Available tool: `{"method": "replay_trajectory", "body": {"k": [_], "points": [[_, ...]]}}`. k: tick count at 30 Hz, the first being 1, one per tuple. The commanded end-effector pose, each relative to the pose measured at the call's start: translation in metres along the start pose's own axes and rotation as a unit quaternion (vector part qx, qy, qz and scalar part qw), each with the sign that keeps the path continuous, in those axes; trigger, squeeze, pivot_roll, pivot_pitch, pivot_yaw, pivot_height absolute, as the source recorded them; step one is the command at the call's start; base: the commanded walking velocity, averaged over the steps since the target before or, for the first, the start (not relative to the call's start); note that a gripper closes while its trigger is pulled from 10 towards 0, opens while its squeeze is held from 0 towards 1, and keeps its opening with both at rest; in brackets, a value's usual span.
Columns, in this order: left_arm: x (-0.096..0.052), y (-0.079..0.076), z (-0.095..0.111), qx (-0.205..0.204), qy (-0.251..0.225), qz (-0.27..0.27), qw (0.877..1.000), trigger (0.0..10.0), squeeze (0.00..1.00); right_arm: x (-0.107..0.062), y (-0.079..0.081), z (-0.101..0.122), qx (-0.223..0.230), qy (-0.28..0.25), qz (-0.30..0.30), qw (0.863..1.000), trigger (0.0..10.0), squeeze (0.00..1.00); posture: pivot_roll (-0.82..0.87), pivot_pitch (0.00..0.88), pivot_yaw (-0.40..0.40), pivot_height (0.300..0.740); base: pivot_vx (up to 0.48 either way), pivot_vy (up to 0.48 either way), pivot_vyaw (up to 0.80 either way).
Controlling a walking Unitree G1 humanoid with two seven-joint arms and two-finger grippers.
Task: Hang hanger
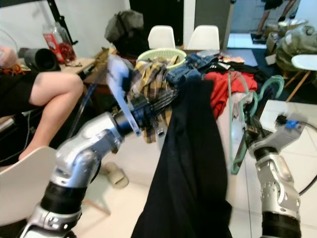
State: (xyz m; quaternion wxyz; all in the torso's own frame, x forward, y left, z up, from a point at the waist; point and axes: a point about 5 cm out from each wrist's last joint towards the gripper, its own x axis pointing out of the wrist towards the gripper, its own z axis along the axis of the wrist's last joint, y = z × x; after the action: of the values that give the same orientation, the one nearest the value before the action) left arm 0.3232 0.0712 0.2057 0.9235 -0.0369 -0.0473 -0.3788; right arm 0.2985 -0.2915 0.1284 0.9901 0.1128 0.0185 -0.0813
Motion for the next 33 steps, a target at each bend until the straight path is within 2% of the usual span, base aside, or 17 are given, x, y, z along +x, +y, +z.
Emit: {"method": "replay_trajectory", "body": {"k": [1,4,5,6,8,9,11,12,13,16,20,27,29,30,31,32,33], "points": [[-0.005,0.010,-0.011,0.044,0.025,0.030,0.998,10.0,0.00,-0.002,-0.009,-0.001,-0.031,0.000,-0.021,0.999,10.0,0.00,-0.14,0.000,0.037,0.740,0.000,0.000,-0.80],[-0.024,0.033,-0.040,0.082,0.091,0.093,0.988,10.0,0.00,-0.006,-0.013,-0.011,-0.035,0.014,-0.029,0.999,10.0,0.00,-0.14,0.000,0.040,0.740,0.000,0.000,-0.80],[-0.024,0.033,-0.040,0.082,0.091,0.093,0.988,10.0,0.00,-0.006,-0.013,-0.011,-0.035,0.014,-0.029,0.999,10.0,0.00,-0.14,0.000,0.040,0.740,0.000,0.000,-0.80],[-0.040,0.047,-0.054,0.109,0.129,0.135,0.976,10.0,0.00,-0.007,-0.015,-0.010,-0.028,0.012,-0.033,0.999,10.0,0.00,-0.15,0.000,0.046,0.740,0.000,0.000,-0.80],[-0.075,0.070,-0.079,0.183,0.206,0.213,0.938,10.0,0.00,-0.007,-0.021,-0.010,-0.016,0.012,-0.042,0.999,10.0,0.00,-0.15,0.000,0.044,0.740,0.000,0.000,-0.80],[-0.075,0.070,-0.079,0.183,0.206,0.213,0.938,10.0,0.00,-0.007,-0.021,-0.010,-0.016,0.012,-0.042,0.999,10.0,0.00,-0.15,0.000,0.044,0.740,0.000,0.000,-0.80],[-0.093,0.078,-0.087,0.257,0.230,0.256,0.903,10.0,0.00,-0.006,-0.022,-0.010,-0.017,0.014,-0.043,0.999,10.0,0.00,-0.15,0.000,0.040,0.740,0.000,0.000,-0.80],[-0.095,0.078,-0.085,0.303,0.228,0.266,0.886,10.0,0.00,-0.005,-0.022,-0.011,-0.017,0.015,-0.042,0.999,10.0,0.00,-0.15,0.000,0.040,0.740,0.000,0.000,-0.80],[-0.095,0.078,-0.085,0.303,0.228,0.266,0.886,10.0,0.00,-0.005,-0.022,-0.011,-0.017,0.015,-0.042,0.999,10.0,0.00,-0.15,0.000,0.040,0.740,0.000,0.000,-0.80],[-0.089,0.074,-0.091,0.357,0.239,0.243,0.870,10.0,0.00,-0.001,-0.023,-0.012,-0.014,0.015,-0.043,0.999,10.0,0.00,-0.16,0.000,0.039,0.740,0.000,0.000,-0.80],[-0.075,0.079,-0.096,0.320,0.223,0.235,0.890,10.0,0.00,0.002,-0.027,-0.011,0.002,0.014,-0.044,0.999,10.0,0.00,-0.17,0.000,0.044,0.740,0.000,0.000,-0.79],[-0.067,0.079,-0.098,0.304,0.212,0.235,0.899,10.0,0.00,0.003,-0.030,-0.005,0.004,0.009,-0.041,0.999,10.0,0.00,-0.18,0.000,0.052,0.740,0.000,0.000,-0.79],[-0.060,0.079,-0.097,0.259,0.201,0.233,0.916,10.0,0.00,0.001,-0.033,-0.007,0.009,0.011,-0.042,0.999,10.0,0.00,-0.19,0.000,0.057,0.740,0.000,0.000,-0.79],[-0.060,0.079,-0.097,0.259,0.201,0.233,0.916,10.0,0.00,0.001,-0.033,-0.007,0.009,0.011,-0.042,0.999,10.0,0.00,-0.19,0.000,0.057,0.740,0.000,0.000,-0.79],[-0.054,0.078,-0.099,0.213,0.194,0.219,0.932,10.0,0.00,0.002,-0.032,-0.010,0.015,0.016,-0.042,0.999,10.0,0.00,-0.20,0.000,0.060,0.740,0.000,0.000,-0.79],[-0.054,0.078,-0.099,0.213,0.194,0.219,0.932,10.0,0.00,0.002,-0.032,-0.010,0.015,0.016,-0.042,0.999,10.0,0.00,-0.20,0.000,0.060,0.740,0.000,0.000,-0.79],[-0.048,0.076,-0.099,0.154,0.184,0.200,0.950,10.0,0.00,0.004,-0.030,-0.013,0.021,0.020,-0.039,0.999,10.0,0.00,-0.20,0.000,0.061,0.740,0.000,0.000,-0.79]]}}
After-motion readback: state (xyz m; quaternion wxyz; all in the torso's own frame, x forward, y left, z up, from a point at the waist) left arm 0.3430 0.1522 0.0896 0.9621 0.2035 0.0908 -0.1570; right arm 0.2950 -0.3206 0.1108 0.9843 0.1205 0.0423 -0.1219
